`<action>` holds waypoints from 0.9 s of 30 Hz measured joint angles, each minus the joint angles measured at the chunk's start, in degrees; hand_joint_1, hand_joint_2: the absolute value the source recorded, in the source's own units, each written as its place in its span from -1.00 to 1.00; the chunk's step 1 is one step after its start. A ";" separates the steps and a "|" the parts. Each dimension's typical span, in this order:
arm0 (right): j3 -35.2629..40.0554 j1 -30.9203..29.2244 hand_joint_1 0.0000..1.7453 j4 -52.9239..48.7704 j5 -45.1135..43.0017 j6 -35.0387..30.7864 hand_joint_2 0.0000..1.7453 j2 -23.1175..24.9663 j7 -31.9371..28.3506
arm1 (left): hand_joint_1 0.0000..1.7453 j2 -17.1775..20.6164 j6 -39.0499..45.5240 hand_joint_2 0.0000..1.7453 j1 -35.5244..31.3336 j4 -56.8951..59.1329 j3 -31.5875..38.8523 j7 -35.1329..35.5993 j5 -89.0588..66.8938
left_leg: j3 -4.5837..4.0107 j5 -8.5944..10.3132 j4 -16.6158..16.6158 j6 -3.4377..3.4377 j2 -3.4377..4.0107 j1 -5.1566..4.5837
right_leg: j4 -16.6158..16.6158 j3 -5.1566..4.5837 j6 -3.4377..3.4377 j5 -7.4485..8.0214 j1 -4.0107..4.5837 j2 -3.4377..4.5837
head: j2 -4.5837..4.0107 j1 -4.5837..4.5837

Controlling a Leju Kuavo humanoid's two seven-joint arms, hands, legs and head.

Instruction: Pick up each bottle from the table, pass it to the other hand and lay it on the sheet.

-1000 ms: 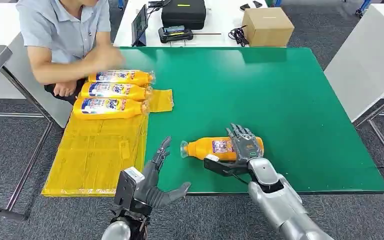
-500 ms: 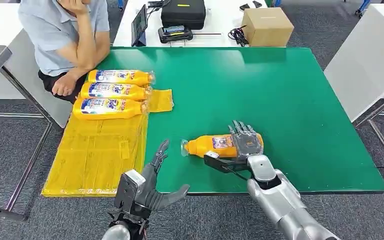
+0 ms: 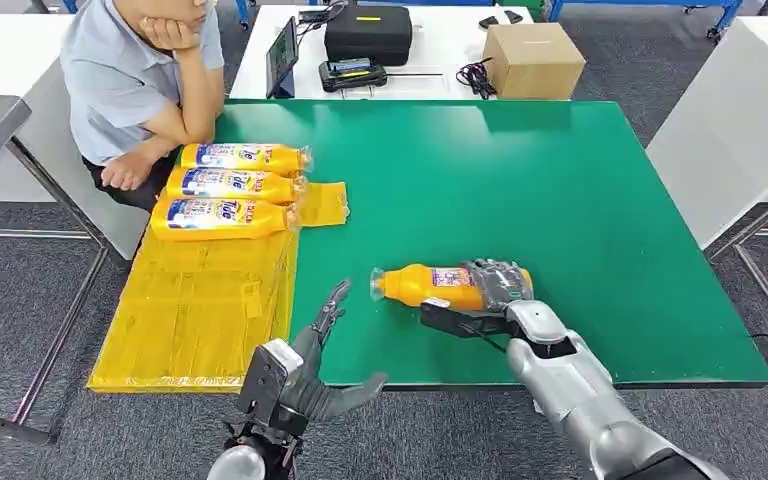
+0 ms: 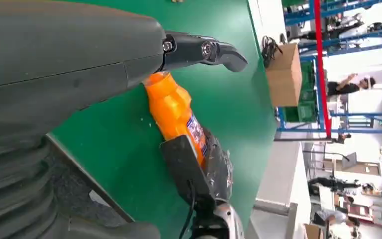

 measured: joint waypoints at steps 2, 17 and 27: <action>0.00 -0.14 1.00 0.31 -0.46 -0.09 1.00 -0.37 -0.35 | -1.00 0.00 -0.07 1.00 -0.11 0.15 -0.22 -0.04 -0.02 | 0.02 0.00 0.00 0.00 0.00 0.00 | 0.00 0.17 0.01 0.01 0.00 0.00 | 0.00 0.02; -3.11 2.41 1.00 -4.79 -23.77 6.01 1.00 -3.56 -12.88 | -1.00 -0.81 6.24 1.00 -1.51 3.08 0.05 -2.27 5.67 | 0.37 -0.10 0.01 0.02 0.18 0.00 | -0.04 0.89 0.01 0.08 0.01 0.17 | 0.00 0.02; -4.48 6.99 1.00 -12.94 -29.96 7.13 1.00 -3.80 -15.12 | -1.00 -1.77 8.04 1.00 -2.98 7.47 1.09 -2.49 10.05 | 0.27 -0.09 0.00 -0.02 0.35 0.04 | -0.01 0.81 0.01 0.08 0.04 0.22 | 0.00 0.00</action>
